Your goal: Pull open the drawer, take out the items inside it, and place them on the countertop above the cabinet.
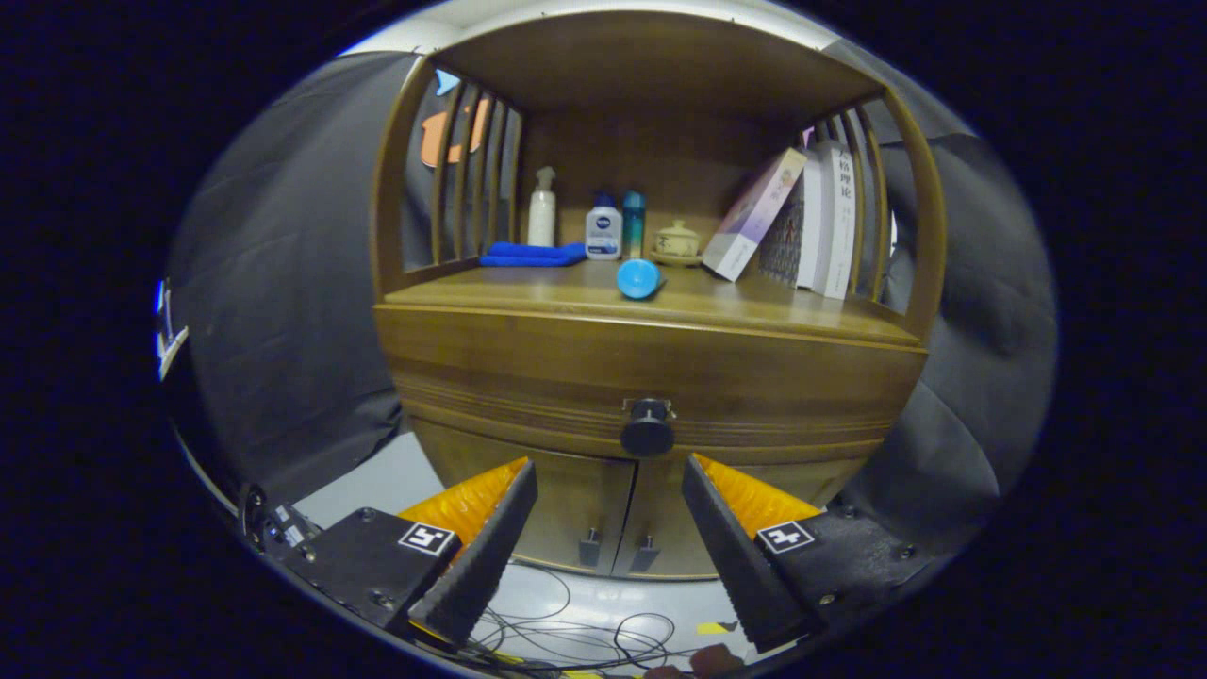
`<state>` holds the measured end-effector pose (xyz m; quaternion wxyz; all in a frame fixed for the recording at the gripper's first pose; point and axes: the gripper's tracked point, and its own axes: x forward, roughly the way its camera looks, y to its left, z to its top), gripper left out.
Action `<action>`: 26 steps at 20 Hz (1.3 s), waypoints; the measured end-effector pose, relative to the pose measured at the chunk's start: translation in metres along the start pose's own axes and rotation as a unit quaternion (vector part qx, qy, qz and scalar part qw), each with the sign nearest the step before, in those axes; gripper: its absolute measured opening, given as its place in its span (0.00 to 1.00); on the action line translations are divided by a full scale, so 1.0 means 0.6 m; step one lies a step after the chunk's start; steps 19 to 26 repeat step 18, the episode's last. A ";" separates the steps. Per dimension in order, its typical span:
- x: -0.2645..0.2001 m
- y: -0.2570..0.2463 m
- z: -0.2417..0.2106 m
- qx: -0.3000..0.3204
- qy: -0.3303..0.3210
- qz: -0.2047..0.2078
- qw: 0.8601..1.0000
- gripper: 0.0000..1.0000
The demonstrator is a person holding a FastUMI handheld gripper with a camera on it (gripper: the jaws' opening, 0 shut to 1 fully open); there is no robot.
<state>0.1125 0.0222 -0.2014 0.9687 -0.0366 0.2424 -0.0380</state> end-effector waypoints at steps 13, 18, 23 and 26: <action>-0.370 0.018 0.151 -0.020 -0.203 0.039 0.978 1.00; -0.464 0.011 0.161 0.008 -0.249 0.046 0.967 1.00; -0.464 0.011 0.161 0.008 -0.249 0.046 0.967 1.00; -0.464 0.011 0.161 0.008 -0.249 0.046 0.967 1.00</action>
